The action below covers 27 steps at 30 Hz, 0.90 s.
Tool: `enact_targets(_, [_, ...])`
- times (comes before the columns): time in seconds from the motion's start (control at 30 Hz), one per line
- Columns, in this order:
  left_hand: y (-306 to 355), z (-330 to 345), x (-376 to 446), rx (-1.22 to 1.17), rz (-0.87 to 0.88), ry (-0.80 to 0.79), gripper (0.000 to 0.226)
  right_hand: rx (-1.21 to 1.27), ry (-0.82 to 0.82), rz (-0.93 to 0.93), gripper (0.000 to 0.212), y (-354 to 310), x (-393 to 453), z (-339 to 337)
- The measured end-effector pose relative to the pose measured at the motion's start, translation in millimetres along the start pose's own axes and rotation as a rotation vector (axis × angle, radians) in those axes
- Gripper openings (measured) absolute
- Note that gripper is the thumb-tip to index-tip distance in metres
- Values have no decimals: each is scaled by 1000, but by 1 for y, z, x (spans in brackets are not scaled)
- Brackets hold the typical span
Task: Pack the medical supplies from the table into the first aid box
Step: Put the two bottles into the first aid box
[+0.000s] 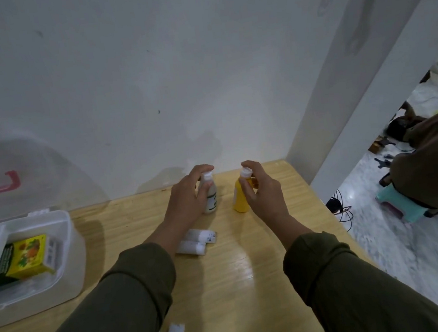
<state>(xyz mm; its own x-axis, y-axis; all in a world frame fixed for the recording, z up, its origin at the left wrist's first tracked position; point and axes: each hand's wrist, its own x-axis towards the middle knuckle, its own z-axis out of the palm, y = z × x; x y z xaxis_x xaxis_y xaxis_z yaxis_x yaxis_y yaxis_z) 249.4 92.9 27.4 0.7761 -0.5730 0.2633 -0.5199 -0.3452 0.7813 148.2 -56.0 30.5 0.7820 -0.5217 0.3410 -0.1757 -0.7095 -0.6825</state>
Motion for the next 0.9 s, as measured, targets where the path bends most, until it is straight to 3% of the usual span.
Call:
enact_targets(0.23, [12, -40, 2, 2, -46, 34, 23, -9, -38, -8, 26, -35, 5, -11])
enact_targets(0.47, [32, -124, -8, 52, -39, 133, 15, 32, -46, -86, 20, -113, 5, -5])
enact_targets(0.67, [22, -212, -26, 90, -43, 154, 15, 108, -55, -103, 22, -194, -5, 26])
enact_targets(0.9, [-12, -293, -48, -23, -144, 109, 18, 312, -55, -9, 21, -269, -30, 83])
